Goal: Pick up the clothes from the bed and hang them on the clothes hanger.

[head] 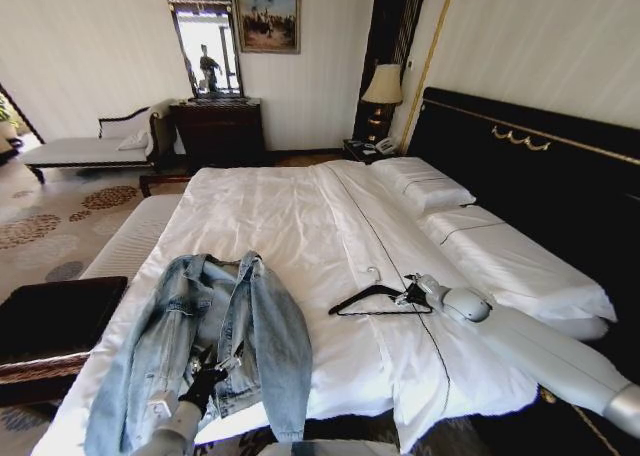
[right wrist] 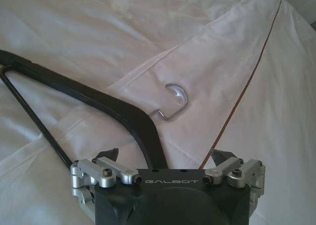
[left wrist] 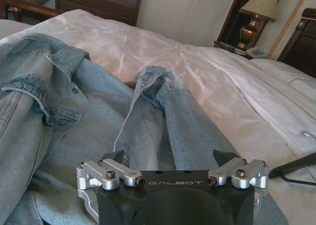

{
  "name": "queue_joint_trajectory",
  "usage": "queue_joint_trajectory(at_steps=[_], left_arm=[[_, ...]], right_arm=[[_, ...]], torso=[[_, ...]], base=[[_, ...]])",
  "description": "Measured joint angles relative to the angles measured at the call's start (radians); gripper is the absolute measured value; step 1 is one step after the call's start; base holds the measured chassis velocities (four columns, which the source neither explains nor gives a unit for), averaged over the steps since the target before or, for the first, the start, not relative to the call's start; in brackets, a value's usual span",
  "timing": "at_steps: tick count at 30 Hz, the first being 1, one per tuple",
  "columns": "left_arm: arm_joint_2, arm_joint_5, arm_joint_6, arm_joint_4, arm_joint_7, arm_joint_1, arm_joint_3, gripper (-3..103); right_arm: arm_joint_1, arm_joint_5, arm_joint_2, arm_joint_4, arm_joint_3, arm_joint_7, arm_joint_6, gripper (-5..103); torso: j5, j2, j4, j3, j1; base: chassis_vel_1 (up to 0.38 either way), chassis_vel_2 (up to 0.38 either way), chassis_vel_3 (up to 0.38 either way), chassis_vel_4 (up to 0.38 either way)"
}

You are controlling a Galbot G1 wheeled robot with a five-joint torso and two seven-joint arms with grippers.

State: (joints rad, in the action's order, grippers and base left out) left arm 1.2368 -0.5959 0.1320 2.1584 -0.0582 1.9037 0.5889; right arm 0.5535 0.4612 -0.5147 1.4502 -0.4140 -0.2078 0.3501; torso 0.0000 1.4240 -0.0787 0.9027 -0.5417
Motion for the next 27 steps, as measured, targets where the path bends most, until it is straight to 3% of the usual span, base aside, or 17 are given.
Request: queue_joint_trajectory(at_steps=[19, 27], left_arm=[[0.019, -0.011, -0.009, -0.007, 0.002, 0.007, 0.002, 100], [0.047, -0.009, -0.036, -0.026, 0.008, 0.018, 0.001, 100]], right_arm=[[-0.105, -0.018, -0.068, -0.114, -0.135, -0.020, 0.032, 100], [-0.317, 0.100, -0.063, -0.151, -0.316, -0.080, 0.117, 102]], torso=[[0.0000, 0.000, 0.0001, 0.000, 0.000], [0.0000, 0.000, 0.0000, 0.000, 0.000]], base=[[0.000, 0.000, 0.000, 0.000], [0.000, 0.000, 0.000, 0.000]])
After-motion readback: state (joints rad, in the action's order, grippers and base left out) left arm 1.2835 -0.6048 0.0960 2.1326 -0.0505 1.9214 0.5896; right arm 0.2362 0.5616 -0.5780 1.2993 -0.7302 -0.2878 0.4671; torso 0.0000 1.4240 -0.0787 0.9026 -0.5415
